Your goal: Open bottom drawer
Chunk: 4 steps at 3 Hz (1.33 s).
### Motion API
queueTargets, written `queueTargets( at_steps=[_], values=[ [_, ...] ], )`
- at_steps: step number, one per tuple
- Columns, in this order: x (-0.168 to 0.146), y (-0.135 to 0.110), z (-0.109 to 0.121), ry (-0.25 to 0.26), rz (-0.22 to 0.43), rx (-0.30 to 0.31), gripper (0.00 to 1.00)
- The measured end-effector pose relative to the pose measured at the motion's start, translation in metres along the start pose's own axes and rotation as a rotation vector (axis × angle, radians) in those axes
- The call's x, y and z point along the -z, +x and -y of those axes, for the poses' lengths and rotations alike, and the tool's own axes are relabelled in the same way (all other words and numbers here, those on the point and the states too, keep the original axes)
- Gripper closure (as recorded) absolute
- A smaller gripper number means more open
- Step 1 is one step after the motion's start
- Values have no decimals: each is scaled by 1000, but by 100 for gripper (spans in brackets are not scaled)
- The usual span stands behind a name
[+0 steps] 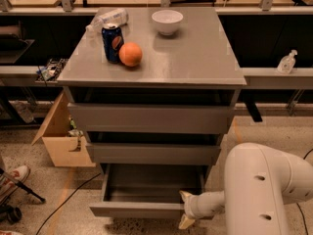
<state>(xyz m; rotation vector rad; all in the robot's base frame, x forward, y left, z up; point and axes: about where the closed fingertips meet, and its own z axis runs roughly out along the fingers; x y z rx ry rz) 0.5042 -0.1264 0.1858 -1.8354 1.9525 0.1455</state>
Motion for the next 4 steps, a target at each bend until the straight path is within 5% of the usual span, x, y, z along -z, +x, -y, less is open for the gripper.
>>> queueTargets(
  at_steps=[3, 4],
  values=[
    [-1, 28, -26, 2, -6, -77, 88],
    [5, 30, -35, 11, -12, -90, 100]
  ],
)
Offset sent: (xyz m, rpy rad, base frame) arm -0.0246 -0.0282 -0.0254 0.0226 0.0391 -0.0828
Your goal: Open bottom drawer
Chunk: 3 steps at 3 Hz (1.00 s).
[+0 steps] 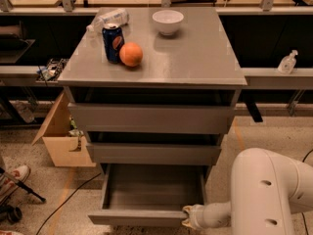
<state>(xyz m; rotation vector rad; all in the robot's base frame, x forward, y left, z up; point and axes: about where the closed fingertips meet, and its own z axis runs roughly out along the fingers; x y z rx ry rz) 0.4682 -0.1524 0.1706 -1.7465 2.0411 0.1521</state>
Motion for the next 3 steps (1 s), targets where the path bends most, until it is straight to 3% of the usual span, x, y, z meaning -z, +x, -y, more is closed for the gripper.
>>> queueTargets(
  at_steps=[1, 2, 3],
  values=[
    [2, 2, -4, 2, -4, -6, 100],
    [6, 6, -11, -2, -5, -18, 84],
    [6, 6, -11, -2, -5, -18, 60]
  ],
)
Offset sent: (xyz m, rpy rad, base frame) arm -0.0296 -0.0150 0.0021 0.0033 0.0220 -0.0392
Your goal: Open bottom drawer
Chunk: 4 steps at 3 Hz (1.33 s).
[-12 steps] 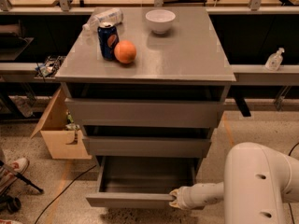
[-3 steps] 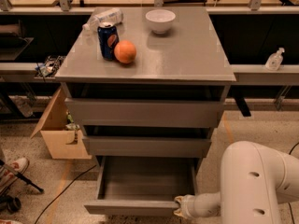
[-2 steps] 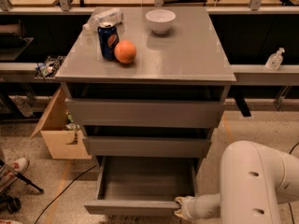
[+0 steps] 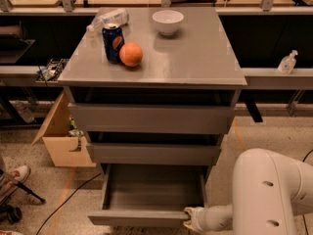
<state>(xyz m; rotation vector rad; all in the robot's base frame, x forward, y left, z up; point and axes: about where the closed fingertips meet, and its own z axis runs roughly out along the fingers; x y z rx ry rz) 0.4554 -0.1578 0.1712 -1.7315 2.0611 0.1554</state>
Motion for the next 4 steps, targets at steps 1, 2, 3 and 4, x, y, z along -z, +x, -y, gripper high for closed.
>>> queueTargets(
  at_steps=[1, 2, 3, 4],
  values=[
    [6, -1, 3, 9, 10, 1, 36],
    [31, 8, 12, 47, 1, -11, 14],
    [73, 25, 28, 108, -36, -30, 0],
    [145, 43, 59, 230, -61, -38, 0]
  ],
)
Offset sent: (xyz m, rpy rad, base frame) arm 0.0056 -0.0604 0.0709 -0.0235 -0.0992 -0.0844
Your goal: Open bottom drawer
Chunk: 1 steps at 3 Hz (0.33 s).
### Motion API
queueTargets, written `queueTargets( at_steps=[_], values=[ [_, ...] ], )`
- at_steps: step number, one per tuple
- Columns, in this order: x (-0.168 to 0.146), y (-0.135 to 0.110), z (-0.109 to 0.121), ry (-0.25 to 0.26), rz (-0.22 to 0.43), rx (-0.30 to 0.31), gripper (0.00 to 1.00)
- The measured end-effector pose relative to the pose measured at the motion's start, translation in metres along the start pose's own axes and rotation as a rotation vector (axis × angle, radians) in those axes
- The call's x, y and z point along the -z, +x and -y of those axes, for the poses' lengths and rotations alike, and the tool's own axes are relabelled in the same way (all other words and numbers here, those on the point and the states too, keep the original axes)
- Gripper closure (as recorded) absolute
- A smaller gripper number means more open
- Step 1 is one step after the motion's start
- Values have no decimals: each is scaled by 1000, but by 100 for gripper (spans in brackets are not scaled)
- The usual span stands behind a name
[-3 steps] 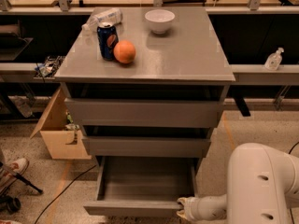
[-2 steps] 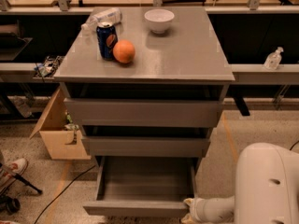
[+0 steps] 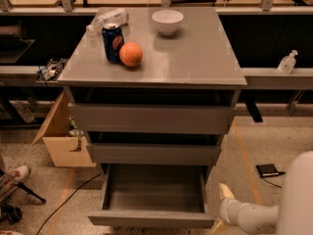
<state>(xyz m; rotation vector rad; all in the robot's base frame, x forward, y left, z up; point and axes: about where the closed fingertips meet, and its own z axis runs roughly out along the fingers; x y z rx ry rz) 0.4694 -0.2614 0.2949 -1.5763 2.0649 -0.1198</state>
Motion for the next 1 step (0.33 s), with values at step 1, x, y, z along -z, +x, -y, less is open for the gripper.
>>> queueTargets(
  at_steps=[1],
  values=[
    [41, 17, 33, 74, -7, -7, 0]
  ],
)
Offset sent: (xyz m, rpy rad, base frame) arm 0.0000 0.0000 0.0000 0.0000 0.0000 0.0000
